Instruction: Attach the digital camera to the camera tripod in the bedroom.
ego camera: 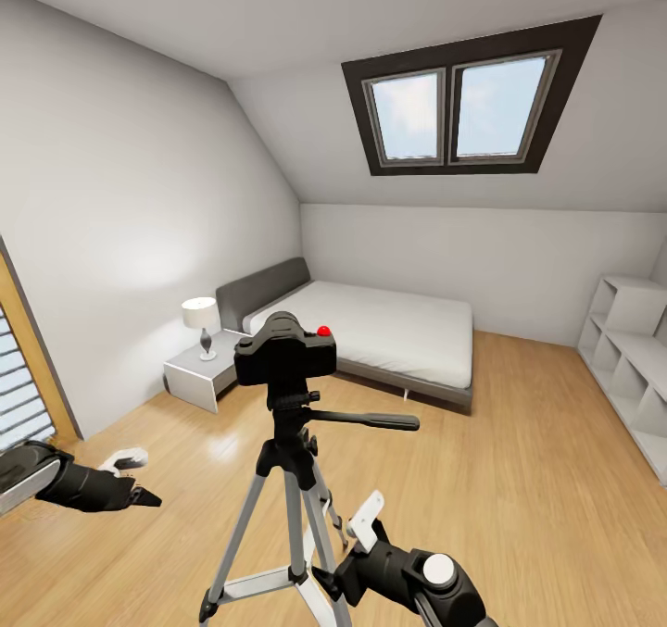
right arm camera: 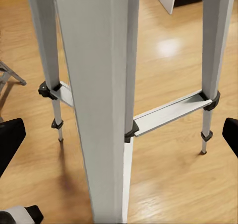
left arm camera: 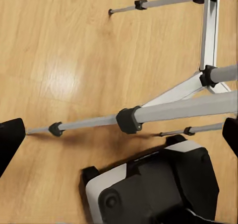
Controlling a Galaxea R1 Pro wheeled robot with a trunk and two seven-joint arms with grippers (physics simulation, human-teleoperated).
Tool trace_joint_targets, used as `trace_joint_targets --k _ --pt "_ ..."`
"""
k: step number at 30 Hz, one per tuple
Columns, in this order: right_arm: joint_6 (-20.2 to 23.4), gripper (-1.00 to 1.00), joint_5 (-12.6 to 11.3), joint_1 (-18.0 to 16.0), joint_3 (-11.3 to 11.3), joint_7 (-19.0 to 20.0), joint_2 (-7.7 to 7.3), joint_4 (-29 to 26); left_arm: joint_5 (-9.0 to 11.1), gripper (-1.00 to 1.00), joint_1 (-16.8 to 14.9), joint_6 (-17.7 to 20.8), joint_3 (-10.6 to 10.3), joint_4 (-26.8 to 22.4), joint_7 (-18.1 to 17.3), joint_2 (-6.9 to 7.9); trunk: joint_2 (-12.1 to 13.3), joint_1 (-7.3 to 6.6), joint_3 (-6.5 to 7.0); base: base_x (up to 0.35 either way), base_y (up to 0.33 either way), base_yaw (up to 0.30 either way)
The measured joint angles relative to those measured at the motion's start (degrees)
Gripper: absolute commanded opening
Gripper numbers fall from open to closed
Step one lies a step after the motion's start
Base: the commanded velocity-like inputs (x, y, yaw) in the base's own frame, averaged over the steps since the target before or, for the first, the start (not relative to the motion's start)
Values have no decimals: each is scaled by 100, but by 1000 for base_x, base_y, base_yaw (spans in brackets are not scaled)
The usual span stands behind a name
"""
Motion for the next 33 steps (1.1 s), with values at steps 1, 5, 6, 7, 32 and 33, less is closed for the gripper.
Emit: trace_joint_targets --k 1,5,6,7,32,33 --pt "3 100 0 17 1 0 -2 -11 129 100 83 -174 -1 163 0 -62 -1 0 0 0 0 0" --pt "9 100 1 49 3 1 -5 -34 491 100 319 -562 0 546 2 -178 -1 0 0 0 0 0" --pt "9 100 1 50 3 1 -5 -35 500 100 320 -564 2 549 2 -179 -1 0 1 0 0 0" --pt "10 100 1 58 5 1 -5 -42 596 100 384 -650 1 641 4 -201 -1 0 0 0 0 0" --pt "24 100 30 261 46 3 -14 -359 3422 100 1948 -3155 -6 1044 149 -299 -1 0 0 0 0 0" --pt "25 100 46 280 47 3 -13 -376 4460 100 2336 -3484 4 1046 323 -313 -1 0 0 0 0 0"
